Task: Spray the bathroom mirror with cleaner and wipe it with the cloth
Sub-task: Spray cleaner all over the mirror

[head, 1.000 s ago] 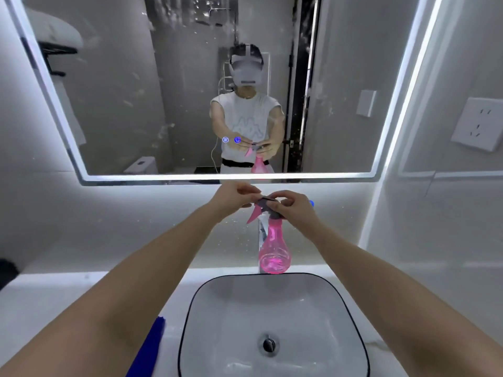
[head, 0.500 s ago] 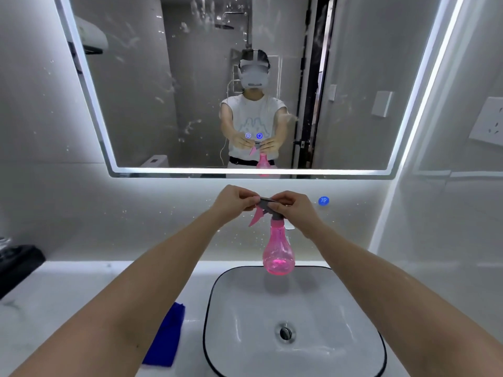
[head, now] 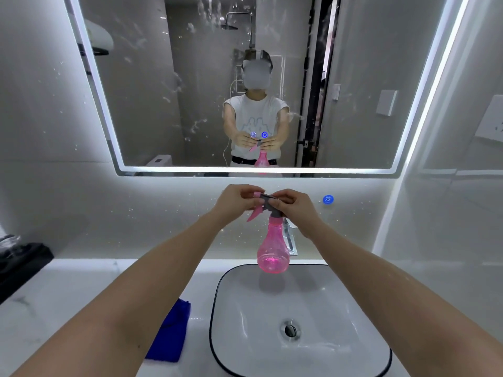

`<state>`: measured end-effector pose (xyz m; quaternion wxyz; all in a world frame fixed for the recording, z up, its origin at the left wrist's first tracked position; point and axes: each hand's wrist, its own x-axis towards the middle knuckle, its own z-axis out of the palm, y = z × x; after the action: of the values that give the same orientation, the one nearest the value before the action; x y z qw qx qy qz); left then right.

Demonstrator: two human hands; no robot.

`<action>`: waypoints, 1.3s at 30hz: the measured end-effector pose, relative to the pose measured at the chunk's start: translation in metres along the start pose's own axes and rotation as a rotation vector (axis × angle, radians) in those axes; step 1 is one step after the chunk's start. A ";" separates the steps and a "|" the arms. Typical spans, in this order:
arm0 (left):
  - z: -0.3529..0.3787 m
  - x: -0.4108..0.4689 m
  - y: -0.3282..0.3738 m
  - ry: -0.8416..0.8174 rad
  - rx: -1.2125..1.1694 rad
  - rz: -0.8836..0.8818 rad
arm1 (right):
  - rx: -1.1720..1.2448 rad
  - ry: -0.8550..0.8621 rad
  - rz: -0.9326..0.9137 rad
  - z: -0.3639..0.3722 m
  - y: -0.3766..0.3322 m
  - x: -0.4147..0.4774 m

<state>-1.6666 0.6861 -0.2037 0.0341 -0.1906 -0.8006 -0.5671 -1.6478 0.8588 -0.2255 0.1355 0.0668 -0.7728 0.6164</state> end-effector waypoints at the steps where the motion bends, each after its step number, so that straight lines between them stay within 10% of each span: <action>1: -0.001 0.000 0.001 0.014 0.004 0.006 | 0.001 -0.001 -0.004 0.000 -0.001 0.000; 28: -0.025 -0.041 -0.035 -0.315 0.004 -0.339 | 0.225 0.039 -0.064 0.046 -0.034 0.031; 39: -0.069 -0.063 -0.032 -0.356 -0.145 -0.394 | 0.558 -0.479 0.214 0.069 -0.047 0.027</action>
<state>-1.6304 0.5970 -0.2246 -0.2316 -0.1298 -0.7729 -0.5762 -1.6700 0.7826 -0.1880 -0.1372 0.1622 -0.5878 0.7806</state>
